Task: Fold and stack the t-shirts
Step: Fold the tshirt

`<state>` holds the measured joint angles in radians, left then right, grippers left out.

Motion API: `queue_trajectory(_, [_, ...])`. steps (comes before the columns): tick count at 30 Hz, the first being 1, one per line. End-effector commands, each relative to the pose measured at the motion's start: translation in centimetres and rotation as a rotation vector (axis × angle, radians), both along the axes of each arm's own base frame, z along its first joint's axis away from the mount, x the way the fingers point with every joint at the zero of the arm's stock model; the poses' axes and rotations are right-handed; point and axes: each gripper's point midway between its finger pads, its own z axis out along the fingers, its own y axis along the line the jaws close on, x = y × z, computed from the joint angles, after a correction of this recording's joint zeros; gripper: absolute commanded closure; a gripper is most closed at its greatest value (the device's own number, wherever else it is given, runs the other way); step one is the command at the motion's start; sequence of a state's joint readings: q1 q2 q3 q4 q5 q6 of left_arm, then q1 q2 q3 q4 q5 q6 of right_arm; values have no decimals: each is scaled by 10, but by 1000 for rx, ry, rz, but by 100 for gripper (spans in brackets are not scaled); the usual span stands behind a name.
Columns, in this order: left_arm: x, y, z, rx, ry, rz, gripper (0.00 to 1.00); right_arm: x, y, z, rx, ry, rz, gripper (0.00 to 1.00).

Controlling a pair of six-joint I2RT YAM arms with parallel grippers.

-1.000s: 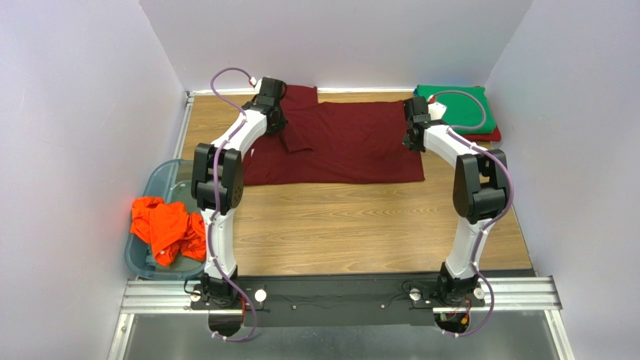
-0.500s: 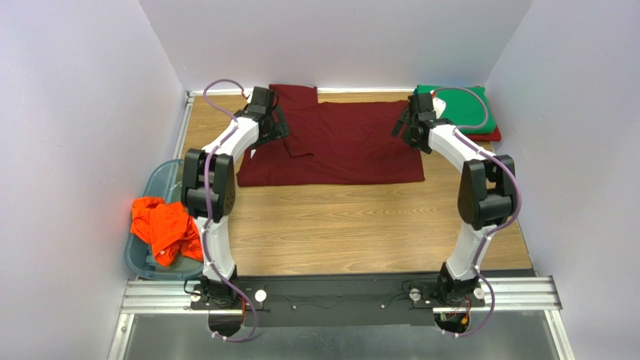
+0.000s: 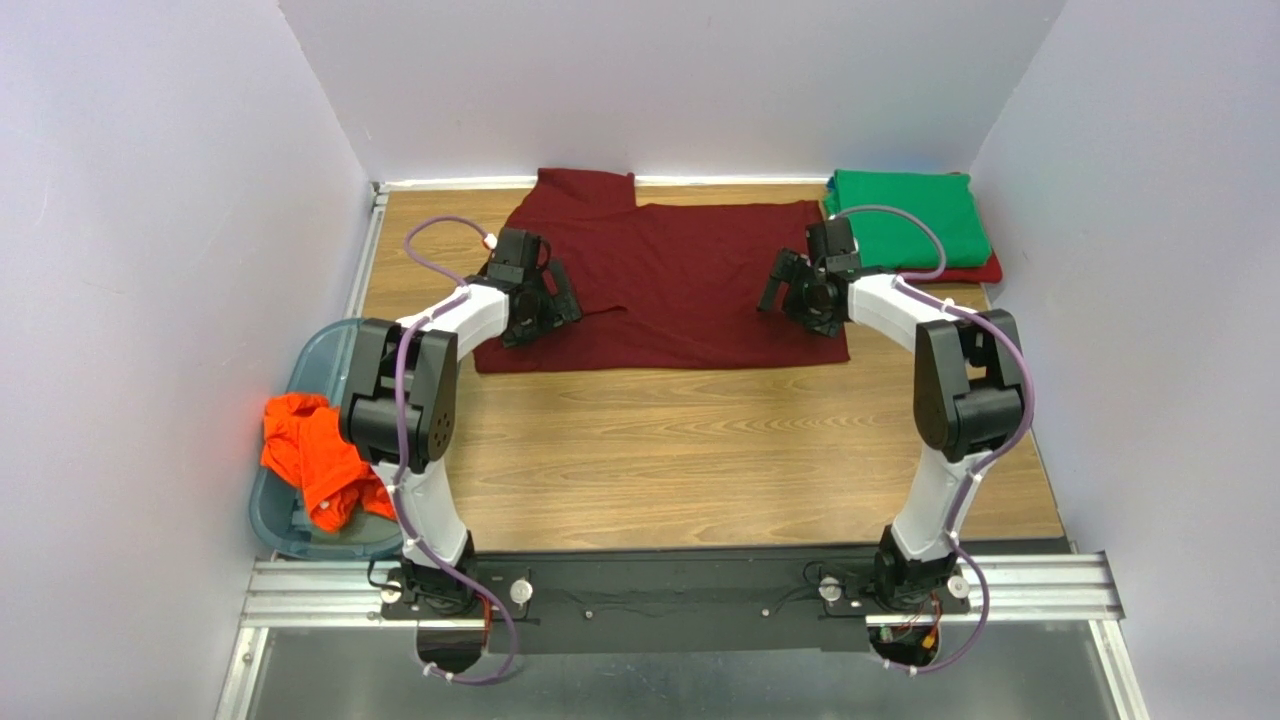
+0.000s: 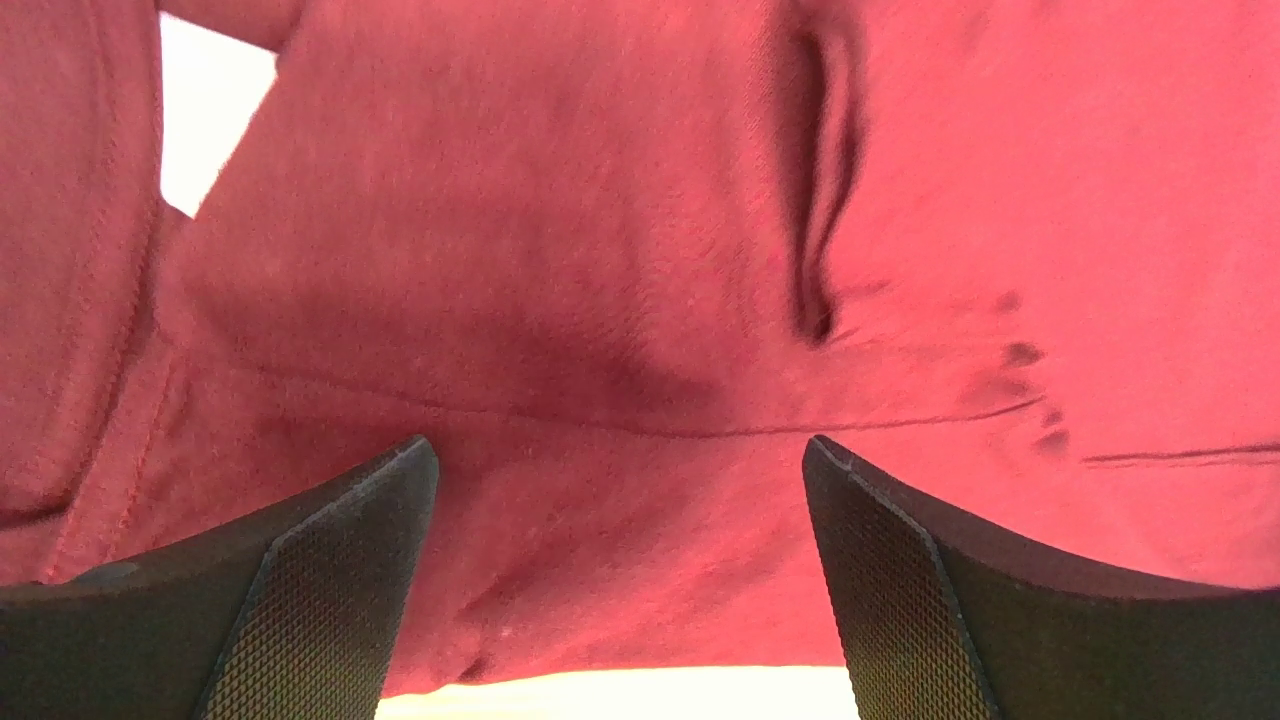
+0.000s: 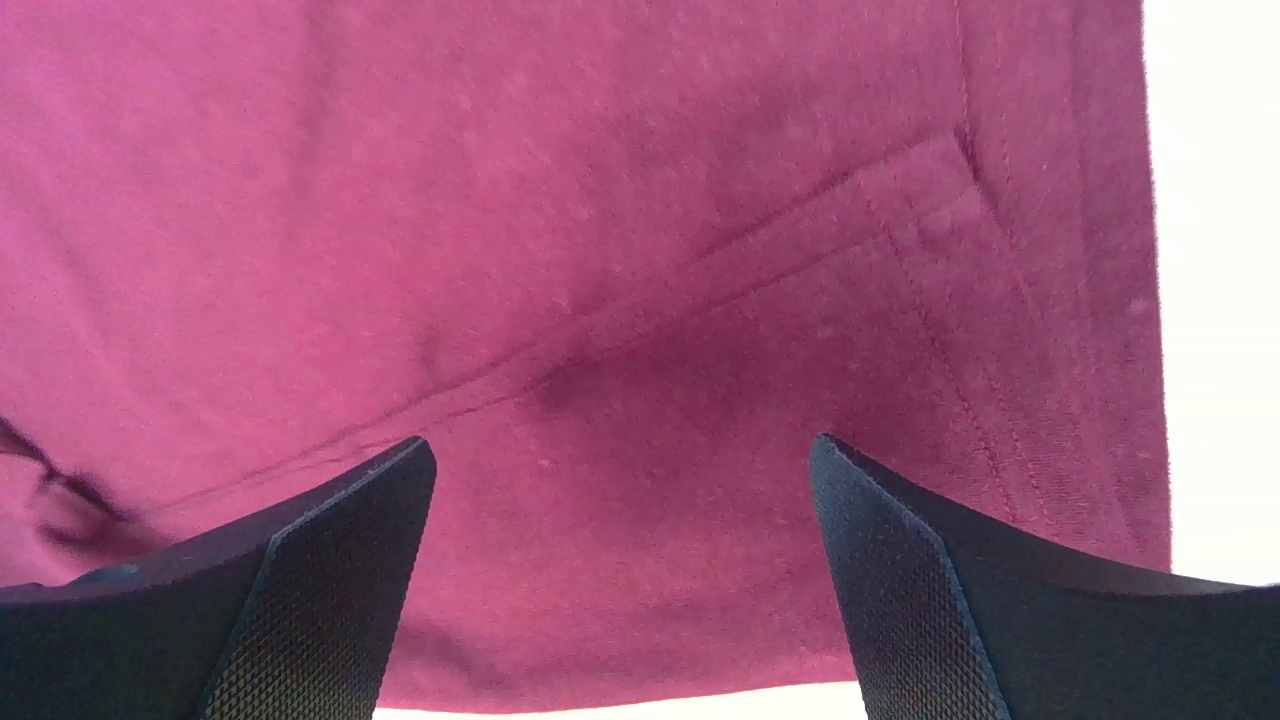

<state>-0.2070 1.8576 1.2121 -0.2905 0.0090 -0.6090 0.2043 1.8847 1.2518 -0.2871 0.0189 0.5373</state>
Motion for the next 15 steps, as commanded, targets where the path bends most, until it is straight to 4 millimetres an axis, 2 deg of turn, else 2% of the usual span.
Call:
queue_trajectory(1, [-15, -2, -13, -21, 25, -1, 2, -19, -2, -30, -9, 61, -7, 0])
queue_trajectory(3, [-27, 3, -24, -3, 54, 5, 2, -30, -7, -37, -21, 82, -24, 0])
queue_trajectory(4, [-32, 4, -27, -1, 66, 5, 2, -44, -11, -43, -29, 105, -31, 0])
queue_trajectory(6, [-42, 6, -35, 3, 90, 8, 2, -57, -17, -48, -41, 123, -62, 0])
queue_trajectory(7, [-52, 6, -41, 0, 114, 0, 2, -71, -25, -52, -60, 139, -84, 0])
queue_trajectory(9, [-62, 9, -44, 2, 130, 6, 2, -88, -31, -57, -72, 159, -110, 0])
queue_trajectory(11, [-82, 14, -47, 14, 160, 15, 2, -106, -38, -57, -85, 164, -122, 0])
queue_trajectory(13, [-108, 20, -55, 18, 211, 42, 2, -116, -40, -53, -86, 159, -128, 0])
queue_trajectory(14, [-112, 21, -48, 9, 194, 50, 2, -126, -42, -51, -81, 157, -126, 0])
queue_trajectory(15, [-120, 22, -49, 6, 204, 62, 2, -131, -42, -49, -75, 155, -128, 0])
